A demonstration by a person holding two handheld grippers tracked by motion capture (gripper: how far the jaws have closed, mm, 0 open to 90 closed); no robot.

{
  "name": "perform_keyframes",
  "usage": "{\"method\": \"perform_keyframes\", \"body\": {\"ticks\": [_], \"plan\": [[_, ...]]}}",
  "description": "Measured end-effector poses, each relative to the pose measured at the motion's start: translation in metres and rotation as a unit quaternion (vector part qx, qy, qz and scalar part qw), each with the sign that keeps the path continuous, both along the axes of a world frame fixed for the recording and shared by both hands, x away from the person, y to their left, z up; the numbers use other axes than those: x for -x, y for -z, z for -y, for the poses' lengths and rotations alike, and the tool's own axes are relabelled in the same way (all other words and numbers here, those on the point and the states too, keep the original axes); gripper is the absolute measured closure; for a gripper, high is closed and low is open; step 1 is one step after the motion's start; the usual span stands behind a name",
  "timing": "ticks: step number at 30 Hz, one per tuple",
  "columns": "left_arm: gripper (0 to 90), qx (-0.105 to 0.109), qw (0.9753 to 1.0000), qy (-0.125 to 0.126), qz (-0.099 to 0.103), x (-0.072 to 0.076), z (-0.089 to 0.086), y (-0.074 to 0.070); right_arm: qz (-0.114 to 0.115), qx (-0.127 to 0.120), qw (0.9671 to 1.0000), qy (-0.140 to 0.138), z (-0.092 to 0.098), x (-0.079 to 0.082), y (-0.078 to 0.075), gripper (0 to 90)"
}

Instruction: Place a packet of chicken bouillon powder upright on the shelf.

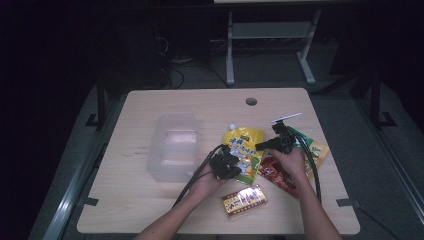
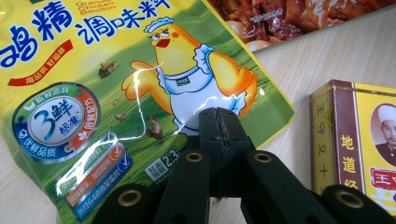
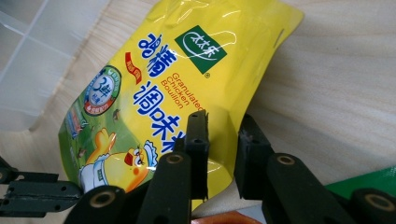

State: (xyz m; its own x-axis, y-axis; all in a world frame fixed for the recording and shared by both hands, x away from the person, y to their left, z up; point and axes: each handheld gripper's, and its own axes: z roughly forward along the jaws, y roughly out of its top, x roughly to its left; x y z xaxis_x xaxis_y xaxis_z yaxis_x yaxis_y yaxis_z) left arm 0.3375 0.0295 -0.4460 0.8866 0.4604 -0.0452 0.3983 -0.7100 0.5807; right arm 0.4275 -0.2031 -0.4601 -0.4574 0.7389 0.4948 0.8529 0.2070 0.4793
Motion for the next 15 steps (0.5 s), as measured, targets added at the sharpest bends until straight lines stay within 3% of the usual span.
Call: {"method": "perform_keyframes", "body": {"ticks": [4, 8, 15], "plan": [[89.6, 0.001, 1.0000, 0.001, 0.001, -0.0002, -0.0002, 0.0005, 0.002, 0.004, 1.0000, -0.002, -0.0019, -0.0002, 0.0003, 79.3], [89.5, 0.002, 1.0000, 0.000, 0.001, 0.0003, 0.0000, 0.0004, 0.007, 0.004, 1.0000, 0.000, -0.0010, -0.0009, 0.0011, 88.3], [87.2, 0.007, 1.0000, 0.000, -0.005, 0.0005, -0.0007, -0.0002, 0.023, 0.017, 0.9996, -0.003, -0.0033, 0.0025, -0.0079, 89.9]]}}
